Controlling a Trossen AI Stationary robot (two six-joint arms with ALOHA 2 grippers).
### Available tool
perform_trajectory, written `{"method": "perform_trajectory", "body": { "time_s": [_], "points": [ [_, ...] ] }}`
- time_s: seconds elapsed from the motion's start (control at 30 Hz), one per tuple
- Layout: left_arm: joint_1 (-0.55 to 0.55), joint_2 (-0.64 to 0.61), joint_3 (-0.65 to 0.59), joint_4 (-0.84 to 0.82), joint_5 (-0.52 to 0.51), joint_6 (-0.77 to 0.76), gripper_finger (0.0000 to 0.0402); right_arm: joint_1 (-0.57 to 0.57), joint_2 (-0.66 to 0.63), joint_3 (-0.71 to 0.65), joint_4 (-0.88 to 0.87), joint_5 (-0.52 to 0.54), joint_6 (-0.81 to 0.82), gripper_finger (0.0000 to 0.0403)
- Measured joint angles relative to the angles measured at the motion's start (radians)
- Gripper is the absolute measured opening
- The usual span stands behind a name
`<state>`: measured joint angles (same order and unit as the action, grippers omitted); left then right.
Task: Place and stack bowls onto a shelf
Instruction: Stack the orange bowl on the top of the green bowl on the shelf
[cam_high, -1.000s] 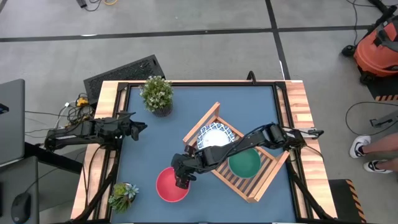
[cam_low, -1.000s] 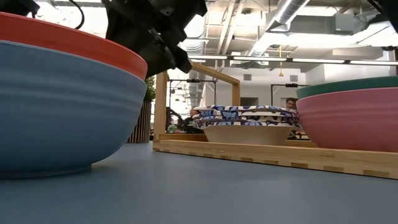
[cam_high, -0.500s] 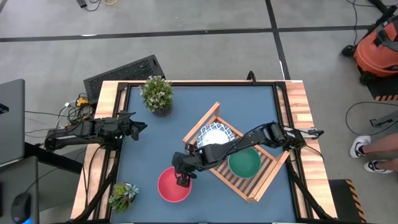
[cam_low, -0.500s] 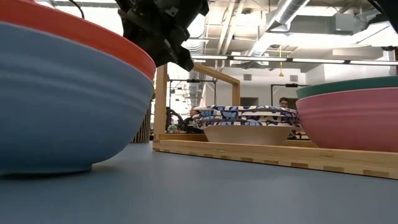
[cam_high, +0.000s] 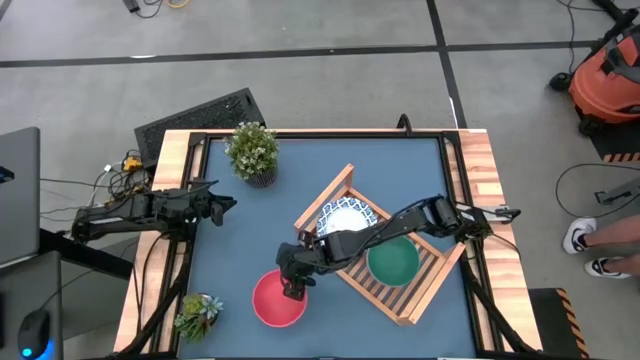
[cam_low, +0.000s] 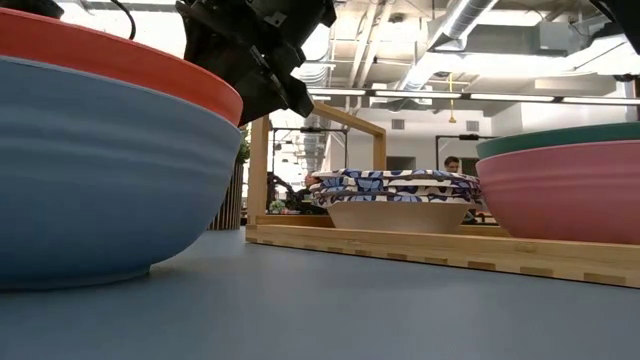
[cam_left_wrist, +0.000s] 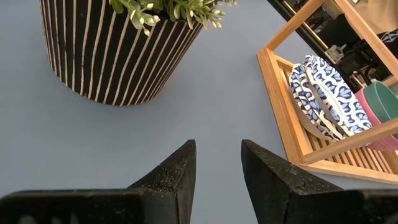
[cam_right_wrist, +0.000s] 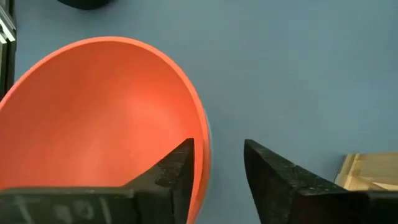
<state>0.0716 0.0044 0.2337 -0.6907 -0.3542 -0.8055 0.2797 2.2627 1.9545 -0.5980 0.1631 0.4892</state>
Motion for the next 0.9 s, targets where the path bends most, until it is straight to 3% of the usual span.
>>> {"method": "perform_trajectory", "body": {
  "time_s": [0.17,0.47,0.9],
  "points": [
    [0.0,0.0,0.0,0.0,0.0,0.0,0.0112,-0.001,0.0,0.0,0.0,-0.002,-0.005,0.0163],
    [0.0,0.0,0.0,0.0,0.0,-0.003,0.0112,0.001,0.0,0.0,0.0,-0.005,-0.026,0.0108],
    [0.0,0.0,0.0,0.0,0.0,-0.003,0.0112,-0.001,0.0,0.0,0.0,-0.004,-0.029,0.011]
  ]
}}
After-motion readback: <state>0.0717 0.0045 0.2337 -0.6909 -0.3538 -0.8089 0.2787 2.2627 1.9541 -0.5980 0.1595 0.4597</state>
